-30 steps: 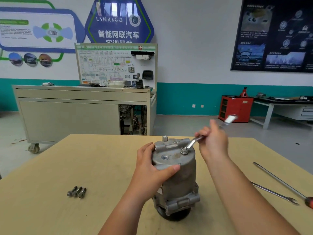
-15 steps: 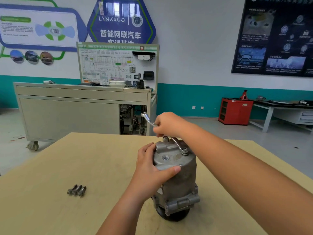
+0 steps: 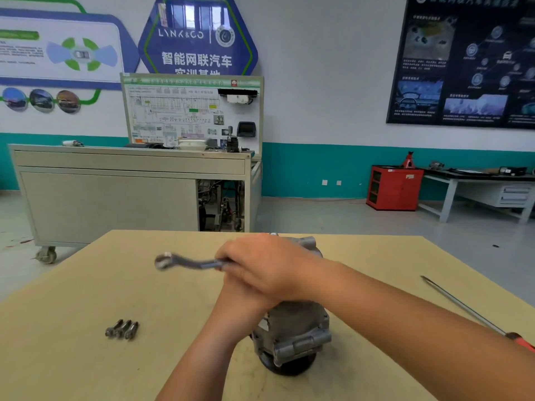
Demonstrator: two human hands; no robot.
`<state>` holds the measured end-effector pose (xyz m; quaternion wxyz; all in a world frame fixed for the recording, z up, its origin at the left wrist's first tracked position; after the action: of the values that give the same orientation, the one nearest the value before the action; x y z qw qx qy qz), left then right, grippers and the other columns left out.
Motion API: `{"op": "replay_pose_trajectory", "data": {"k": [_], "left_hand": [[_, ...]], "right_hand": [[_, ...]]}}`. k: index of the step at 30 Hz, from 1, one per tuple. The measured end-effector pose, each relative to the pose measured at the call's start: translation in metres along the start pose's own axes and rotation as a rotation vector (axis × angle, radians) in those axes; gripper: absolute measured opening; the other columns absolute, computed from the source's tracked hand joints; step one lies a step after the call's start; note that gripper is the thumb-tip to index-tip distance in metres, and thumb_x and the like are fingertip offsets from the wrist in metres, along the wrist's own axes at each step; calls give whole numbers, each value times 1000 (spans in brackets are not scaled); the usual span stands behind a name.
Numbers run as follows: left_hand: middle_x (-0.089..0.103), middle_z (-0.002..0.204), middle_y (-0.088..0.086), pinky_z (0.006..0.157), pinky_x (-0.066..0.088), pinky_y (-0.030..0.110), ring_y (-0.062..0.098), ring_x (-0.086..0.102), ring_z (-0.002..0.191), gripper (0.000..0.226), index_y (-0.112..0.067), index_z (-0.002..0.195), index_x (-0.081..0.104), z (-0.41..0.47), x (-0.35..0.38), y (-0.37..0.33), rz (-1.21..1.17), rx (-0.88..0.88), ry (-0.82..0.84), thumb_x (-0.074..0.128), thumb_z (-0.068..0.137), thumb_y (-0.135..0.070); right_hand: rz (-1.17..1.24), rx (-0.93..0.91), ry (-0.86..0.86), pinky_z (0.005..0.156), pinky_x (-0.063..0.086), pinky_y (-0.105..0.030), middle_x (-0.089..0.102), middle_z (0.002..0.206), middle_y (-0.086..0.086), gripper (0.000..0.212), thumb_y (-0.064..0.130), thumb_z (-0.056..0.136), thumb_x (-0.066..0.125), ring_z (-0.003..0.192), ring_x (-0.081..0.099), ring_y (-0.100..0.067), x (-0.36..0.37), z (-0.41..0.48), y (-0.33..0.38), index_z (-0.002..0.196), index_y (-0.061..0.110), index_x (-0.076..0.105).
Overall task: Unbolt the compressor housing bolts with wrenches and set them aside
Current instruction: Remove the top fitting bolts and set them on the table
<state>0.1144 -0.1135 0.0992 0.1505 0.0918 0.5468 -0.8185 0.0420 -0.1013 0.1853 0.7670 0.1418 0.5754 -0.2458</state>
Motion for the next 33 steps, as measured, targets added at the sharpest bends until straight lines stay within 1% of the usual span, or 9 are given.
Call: {"op": "replay_pose_trajectory", "data": {"k": [2,6,10,13,16,21,25,28,33], "left_hand": [[53,119,14,89,29,6,26,48,118,39,-4,118,49,-1,0,1,42,15,-22,65,83,3],[36,127,-8,85,24,-8,-2,41,117,89,-23,129,42,-6,-6,-5,-9,57,-8,68,48,-50],[32,133,-16,82,32,-7,-19,36,115,87,-28,135,42,-6,-6,-2,-66,40,7,83,60,-43],[31,135,-15,85,35,0,-8,41,117,79,-27,137,41,-8,-8,-4,-65,32,10,83,71,-28],[30,135,-15,91,34,6,0,40,122,80,-26,139,39,-8,-8,-6,-56,24,7,82,71,-29],[29,135,-16,84,36,1,-3,39,120,80,-29,139,37,-9,-10,-8,-41,25,39,81,72,-33],[29,135,-15,91,36,6,0,39,121,82,-28,140,36,-9,-11,-9,-49,20,45,81,72,-33],[27,137,-14,100,33,16,3,36,125,86,-25,144,32,-9,-10,-10,-52,14,33,81,73,-33],[28,138,-13,103,35,21,5,38,126,85,-24,143,34,-7,-9,-9,-52,24,23,80,73,-32]], "right_hand": [[59,-141,-156,108,25,-35,65,102,-9,22,21,97,44,99,55,-23,2,-26,10,106,9,60],[358,-142,-568,113,27,-38,67,93,-3,33,50,92,45,101,61,-19,11,-91,7,76,21,44],[1137,142,-1145,85,52,-28,67,66,5,52,34,99,25,85,68,-19,11,-121,-27,51,20,39],[1618,607,-1467,56,56,-31,52,43,0,35,35,99,39,49,63,-17,9,-108,-77,72,17,51],[1576,950,-1283,42,50,-22,47,54,-3,7,17,98,47,37,53,-9,4,-72,-116,95,10,47],[1051,1081,-470,43,48,-22,56,70,-8,7,7,97,44,51,61,-14,-2,-11,-140,102,2,46],[715,960,-83,45,50,-19,66,75,-12,14,6,95,41,51,65,-16,-9,24,-129,91,-4,51],[511,787,18,63,53,-24,71,88,-16,18,8,95,44,70,68,-24,-8,42,-116,89,-3,58],[-21,422,140,51,36,-25,66,77,-3,20,20,91,50,63,55,-16,-8,66,-82,90,6,65]]}}
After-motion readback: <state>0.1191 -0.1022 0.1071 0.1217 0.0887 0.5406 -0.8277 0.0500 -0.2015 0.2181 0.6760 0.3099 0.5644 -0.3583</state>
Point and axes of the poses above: each hand's wrist, its own z-axis towards the middle knuckle, its own x-axis out of the palm, y = z × x, the point moved 2 cm from there along z, towards the middle knuckle
